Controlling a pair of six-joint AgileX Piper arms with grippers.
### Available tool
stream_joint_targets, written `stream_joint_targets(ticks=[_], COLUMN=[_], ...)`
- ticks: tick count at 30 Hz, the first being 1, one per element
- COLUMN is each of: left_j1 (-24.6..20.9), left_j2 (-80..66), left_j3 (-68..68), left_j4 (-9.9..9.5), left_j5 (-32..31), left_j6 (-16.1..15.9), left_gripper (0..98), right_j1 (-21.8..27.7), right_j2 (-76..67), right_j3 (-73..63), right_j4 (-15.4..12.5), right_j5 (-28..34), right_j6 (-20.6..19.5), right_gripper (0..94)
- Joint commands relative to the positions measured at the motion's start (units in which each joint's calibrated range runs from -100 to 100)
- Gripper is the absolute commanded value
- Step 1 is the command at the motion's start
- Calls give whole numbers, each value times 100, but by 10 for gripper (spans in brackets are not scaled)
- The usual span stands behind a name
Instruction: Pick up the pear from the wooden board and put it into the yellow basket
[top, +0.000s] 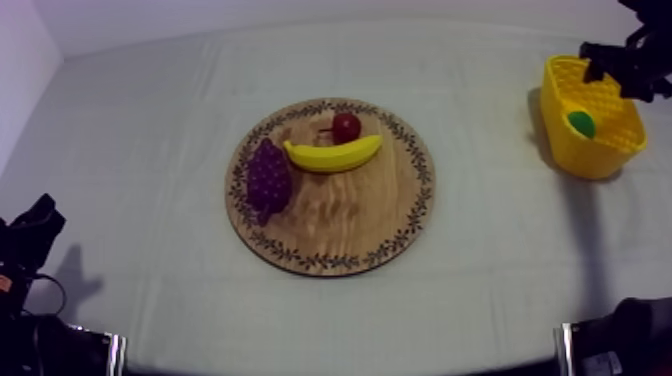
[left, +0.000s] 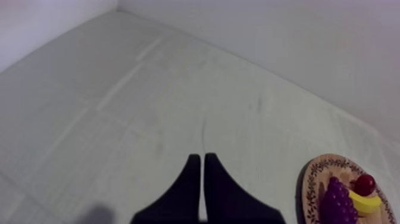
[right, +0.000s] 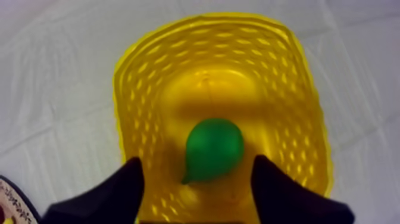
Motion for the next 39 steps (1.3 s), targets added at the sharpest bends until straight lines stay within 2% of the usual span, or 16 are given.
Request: stream_joint_targets(ticks=[1, 3, 5, 8, 11, 15, 18, 20, 24, 30, 35, 39], left_j1=[-2, -2, -2, -2, -2, -2, -2, -2, -2, -2, -2, -2], left_j2=[2, 2, 2, 2, 2, 2, 2, 2, 2, 2, 2, 2], left_j3=[2, 2, 2, 2, 2, 2, 2, 2, 2, 2, 2, 2], left_j4=[0, 0, 0, 0, 0, 0, 0, 0, 0, 0, 0, 0], left_j5=[5, 5, 5, 5, 5, 5, 5, 5, 5, 5, 5, 5], left_j6=[-1, -1, -1, -1, -1, -1, -1, -1, -1, 0, -1, -2], left_gripper=[1, 1, 1, 1, 1, 1, 1, 1, 1, 1, 1, 1], right_j1=[54, 159, 272, 365, 374, 298, 258, 248, 317, 414, 266, 193], right_j2=[-297, -592, -914, -1423, -1930, -2561, -3050, -3403, -4169, -5313, -6179, -6744], right_j3=[286, 626, 1055, 1723, 2298, 2919, 3356, 3627, 3999, 4520, 5103, 5548], right_j4=[-238, -524, -945, -1843, -2528, -3010, -3561, -3778, -3936, -3944, -3433, -3146], right_j5=[-413, -886, -1422, -2037, -2338, -2524, -2565, -2529, -2170, -1713, -1650, -1631], right_j6=[362, 703, 1171, 2112, 2729, 3065, 3550, 3742, 3880, 3769, 3191, 2910], right_gripper=[310, 215, 131, 49, 19, 7, 5, 4, 4, 15, 24, 25])
